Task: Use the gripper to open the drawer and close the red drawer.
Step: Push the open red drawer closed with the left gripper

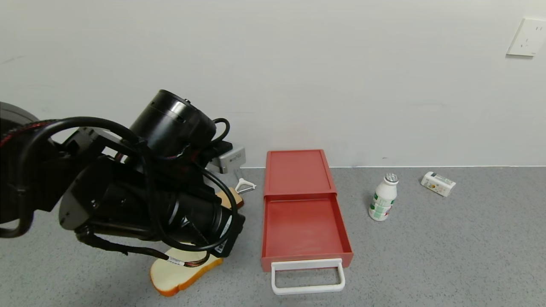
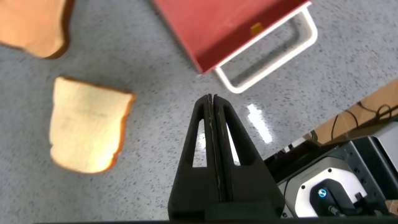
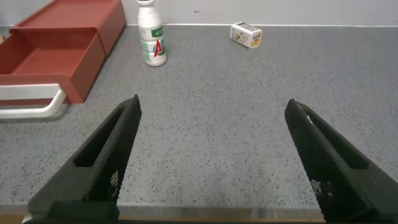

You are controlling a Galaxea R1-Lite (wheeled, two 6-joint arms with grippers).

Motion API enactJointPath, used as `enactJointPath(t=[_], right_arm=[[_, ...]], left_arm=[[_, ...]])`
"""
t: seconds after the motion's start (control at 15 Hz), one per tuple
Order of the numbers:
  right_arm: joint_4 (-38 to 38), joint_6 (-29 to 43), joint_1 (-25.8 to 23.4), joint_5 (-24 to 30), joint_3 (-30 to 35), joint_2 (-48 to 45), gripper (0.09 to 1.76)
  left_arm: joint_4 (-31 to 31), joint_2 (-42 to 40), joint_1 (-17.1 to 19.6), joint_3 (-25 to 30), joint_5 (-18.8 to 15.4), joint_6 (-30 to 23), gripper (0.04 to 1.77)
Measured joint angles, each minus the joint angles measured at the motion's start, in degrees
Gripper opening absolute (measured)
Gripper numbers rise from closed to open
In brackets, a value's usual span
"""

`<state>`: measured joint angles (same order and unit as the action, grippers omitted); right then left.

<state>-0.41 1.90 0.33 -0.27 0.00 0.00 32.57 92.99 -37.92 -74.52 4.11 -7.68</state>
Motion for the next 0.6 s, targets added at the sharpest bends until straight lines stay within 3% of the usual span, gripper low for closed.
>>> enactJointPath(t=[0.2, 0.6], right_arm=[[0.0, 0.0, 0.0, 0.0, 0.0, 0.0, 1.7], [0.0, 0.0, 0.0, 0.0, 0.0, 0.0, 1.7]], left_arm=[[0.0, -2.0, 3.1, 0.5, -0.8, -1.8, 0.11], [-0.1, -2.9, 3.7, 0.4, -1.0, -3.2, 0.11]])
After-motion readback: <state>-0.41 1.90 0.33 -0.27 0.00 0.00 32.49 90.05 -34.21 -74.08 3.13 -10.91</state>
